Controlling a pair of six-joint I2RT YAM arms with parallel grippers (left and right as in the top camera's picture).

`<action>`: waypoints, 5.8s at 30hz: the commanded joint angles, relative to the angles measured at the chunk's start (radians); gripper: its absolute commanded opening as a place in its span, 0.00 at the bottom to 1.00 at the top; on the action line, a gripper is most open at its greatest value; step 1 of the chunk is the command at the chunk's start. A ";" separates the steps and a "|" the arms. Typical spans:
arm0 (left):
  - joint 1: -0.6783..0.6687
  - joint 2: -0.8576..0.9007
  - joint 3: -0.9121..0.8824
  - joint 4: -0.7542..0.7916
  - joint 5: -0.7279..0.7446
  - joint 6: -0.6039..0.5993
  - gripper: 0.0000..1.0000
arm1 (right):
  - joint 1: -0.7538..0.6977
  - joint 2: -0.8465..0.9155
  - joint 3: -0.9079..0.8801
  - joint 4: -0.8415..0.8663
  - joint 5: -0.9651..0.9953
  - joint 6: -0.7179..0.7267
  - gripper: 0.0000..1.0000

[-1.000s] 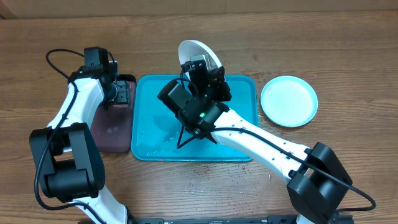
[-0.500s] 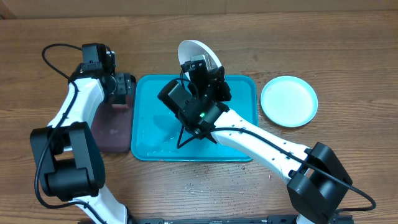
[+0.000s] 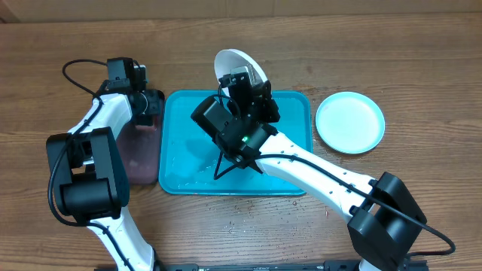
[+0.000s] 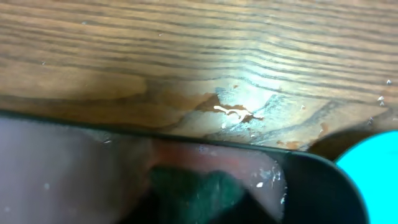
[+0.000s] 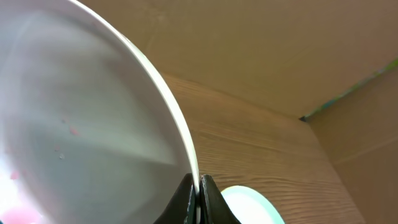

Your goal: Clean dirty plates on tray and stack at the side

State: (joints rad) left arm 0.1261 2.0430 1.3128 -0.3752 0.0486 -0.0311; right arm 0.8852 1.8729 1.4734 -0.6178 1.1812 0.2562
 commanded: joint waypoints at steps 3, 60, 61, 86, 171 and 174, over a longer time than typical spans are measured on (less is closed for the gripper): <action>-0.002 0.003 0.020 -0.003 0.022 0.002 0.04 | 0.003 -0.040 0.028 0.007 -0.012 0.001 0.04; -0.001 -0.246 0.018 -0.450 0.070 0.002 1.00 | -1.009 -0.222 -0.097 -0.354 -1.279 0.338 0.04; -0.001 -0.253 0.018 -0.460 0.079 0.002 1.00 | -1.034 -0.222 -0.124 -0.354 -1.285 0.335 0.04; -0.001 -0.291 0.018 -0.544 0.088 -0.029 1.00 | -1.109 -0.222 -0.341 -0.232 -1.518 0.065 0.33; -0.003 -0.304 0.222 -0.756 0.102 0.009 1.00 | -0.726 -0.190 -0.027 -0.308 -1.390 -0.195 1.00; -0.003 -0.304 0.212 -0.834 0.102 0.009 1.00 | -0.734 -0.210 -0.018 -0.339 -1.354 -0.126 1.00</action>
State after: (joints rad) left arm 0.1307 1.7603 1.5158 -1.1767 0.1390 -0.0456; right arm 0.1577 1.7103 1.4246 -0.9417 -0.2108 0.0849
